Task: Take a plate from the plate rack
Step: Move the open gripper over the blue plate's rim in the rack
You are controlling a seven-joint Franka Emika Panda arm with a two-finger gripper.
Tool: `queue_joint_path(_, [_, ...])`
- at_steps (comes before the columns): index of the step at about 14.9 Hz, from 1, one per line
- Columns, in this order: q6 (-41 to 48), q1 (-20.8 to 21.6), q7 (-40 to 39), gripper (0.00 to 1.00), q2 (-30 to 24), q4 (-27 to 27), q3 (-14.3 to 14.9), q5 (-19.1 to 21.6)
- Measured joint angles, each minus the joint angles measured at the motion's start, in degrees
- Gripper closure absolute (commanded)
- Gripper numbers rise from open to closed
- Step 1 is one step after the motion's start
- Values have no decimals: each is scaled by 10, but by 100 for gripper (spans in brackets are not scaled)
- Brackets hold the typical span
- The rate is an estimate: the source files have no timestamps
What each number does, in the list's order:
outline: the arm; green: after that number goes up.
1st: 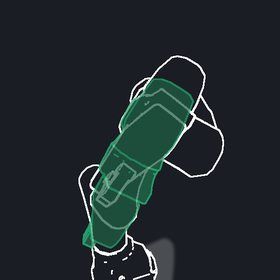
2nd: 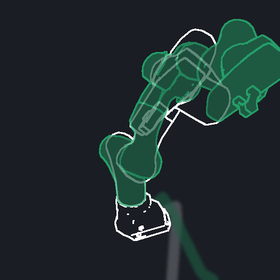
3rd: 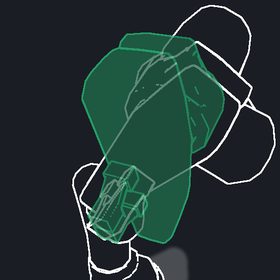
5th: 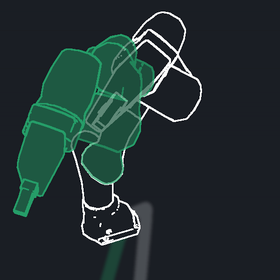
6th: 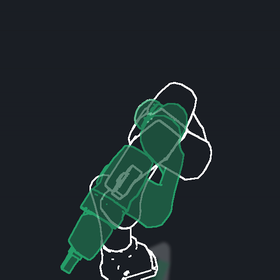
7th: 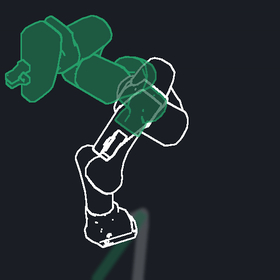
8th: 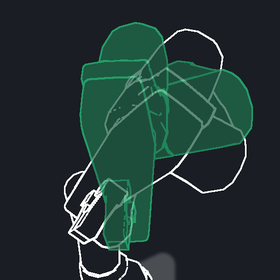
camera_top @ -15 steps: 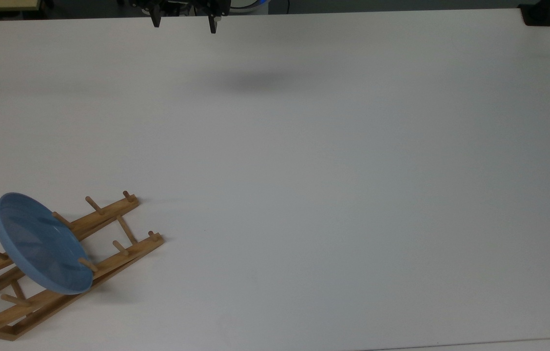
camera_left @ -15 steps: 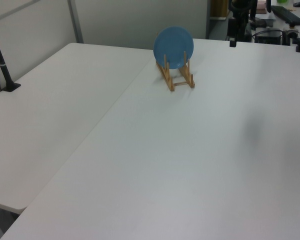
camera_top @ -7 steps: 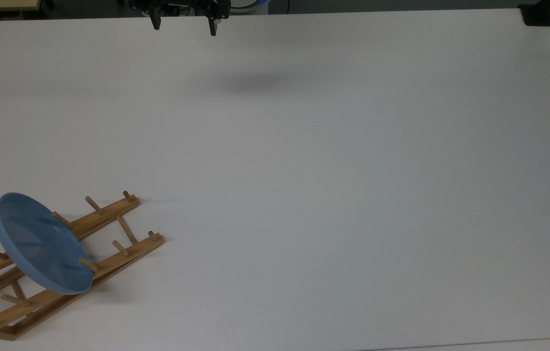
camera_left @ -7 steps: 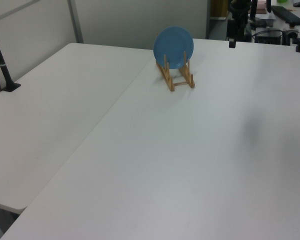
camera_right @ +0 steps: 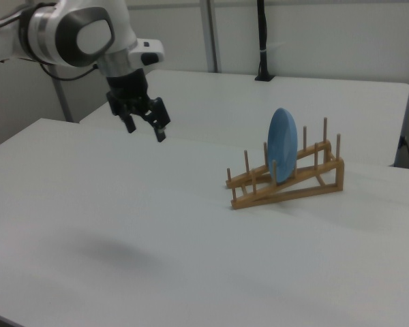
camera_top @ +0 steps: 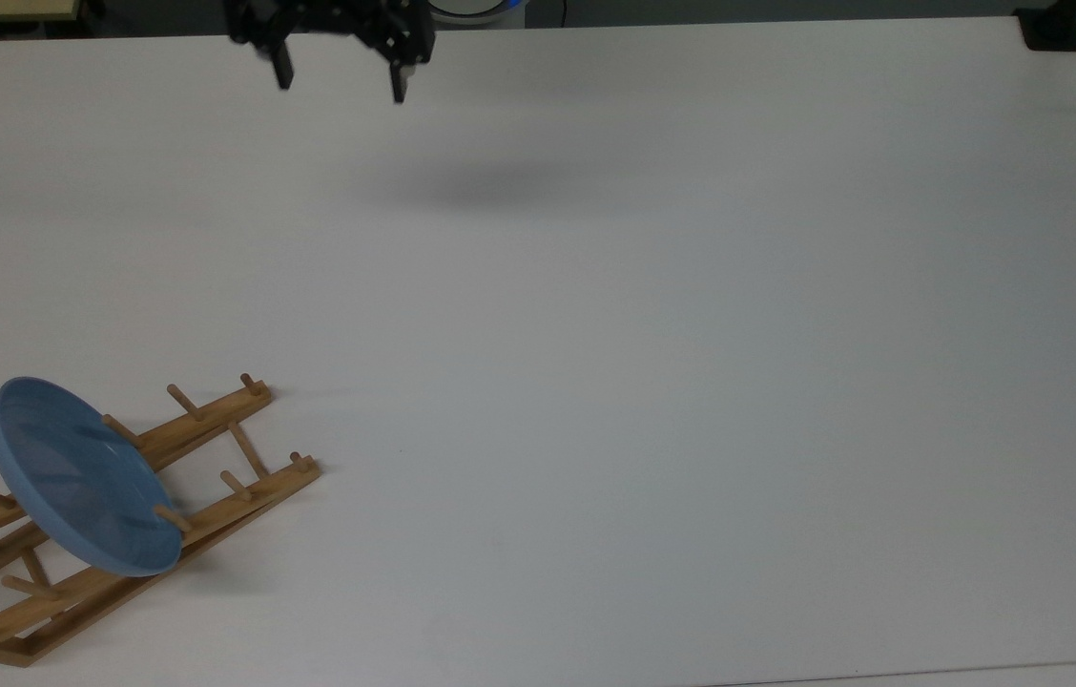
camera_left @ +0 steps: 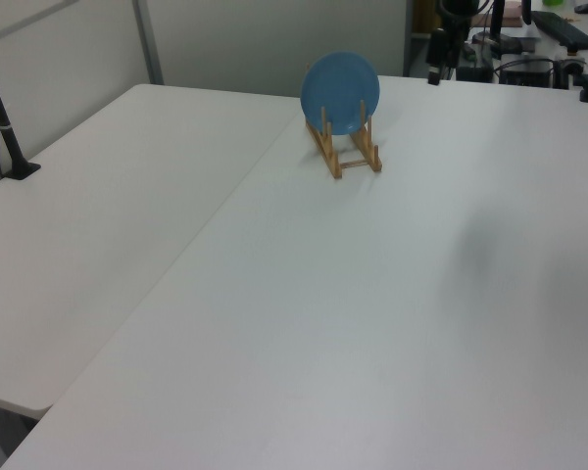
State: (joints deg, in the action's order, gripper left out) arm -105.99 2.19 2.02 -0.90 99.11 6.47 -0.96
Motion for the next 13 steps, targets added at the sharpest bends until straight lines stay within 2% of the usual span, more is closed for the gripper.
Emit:
queue_joint_path(3, [-83,-22,-1,0,37,-27,0,-2])
queue_joint_path(6, [-190,-55,-4,0,89,-72,1,-21])
queue_joint_path(8, [-319,-73,-5,0,131,-78,1,-70])
queue_joint_path(9, [-356,-79,-5,3,146,-78,2,-89])
queue_joint_path(11, [-440,-101,-5,19,182,-79,6,-136])
queue_joint_path(13, [-496,-117,-5,40,205,-83,20,-178])
